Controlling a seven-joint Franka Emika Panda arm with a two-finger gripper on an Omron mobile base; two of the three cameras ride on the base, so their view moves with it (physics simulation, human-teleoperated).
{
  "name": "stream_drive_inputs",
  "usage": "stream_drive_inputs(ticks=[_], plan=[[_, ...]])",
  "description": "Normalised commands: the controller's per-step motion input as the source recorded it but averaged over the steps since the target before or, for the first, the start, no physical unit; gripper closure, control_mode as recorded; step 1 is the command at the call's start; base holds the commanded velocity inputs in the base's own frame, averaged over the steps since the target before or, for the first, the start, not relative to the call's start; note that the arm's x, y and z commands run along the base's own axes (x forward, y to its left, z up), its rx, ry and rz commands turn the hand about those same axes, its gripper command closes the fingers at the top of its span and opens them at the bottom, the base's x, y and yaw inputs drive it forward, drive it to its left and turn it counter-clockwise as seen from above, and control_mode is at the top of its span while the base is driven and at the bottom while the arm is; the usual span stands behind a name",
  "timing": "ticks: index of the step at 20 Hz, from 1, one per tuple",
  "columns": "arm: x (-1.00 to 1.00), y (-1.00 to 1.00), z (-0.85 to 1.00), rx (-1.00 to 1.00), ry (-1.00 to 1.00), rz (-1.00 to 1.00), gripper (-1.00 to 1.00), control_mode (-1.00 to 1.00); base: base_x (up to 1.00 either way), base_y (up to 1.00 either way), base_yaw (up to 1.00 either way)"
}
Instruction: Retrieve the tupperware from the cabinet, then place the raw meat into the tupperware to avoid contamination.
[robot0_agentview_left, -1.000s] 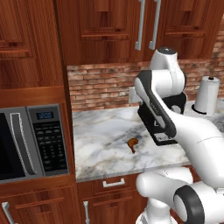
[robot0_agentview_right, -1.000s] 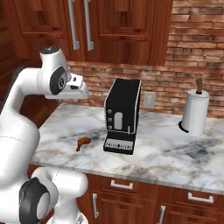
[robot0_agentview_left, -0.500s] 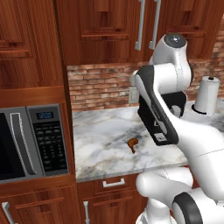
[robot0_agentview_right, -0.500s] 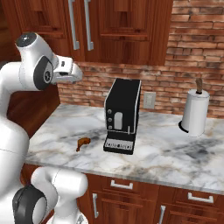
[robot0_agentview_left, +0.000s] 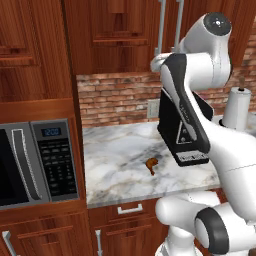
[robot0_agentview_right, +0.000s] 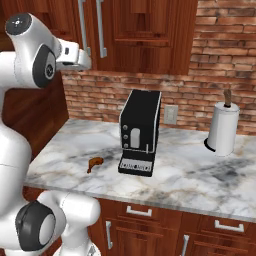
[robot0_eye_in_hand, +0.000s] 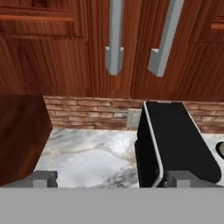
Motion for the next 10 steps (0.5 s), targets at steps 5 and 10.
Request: stream_drive_inputs(ticks=[5,10], plan=[[0.19,0.0,0.59,0.04,-0.2,0.0,-1.0,-1.0,0.0,0.0,0.0],[0.47,0.0,0.44,0.0,-0.22,-0.01,-1.0,-1.0,0.0,0.0,0.0]])
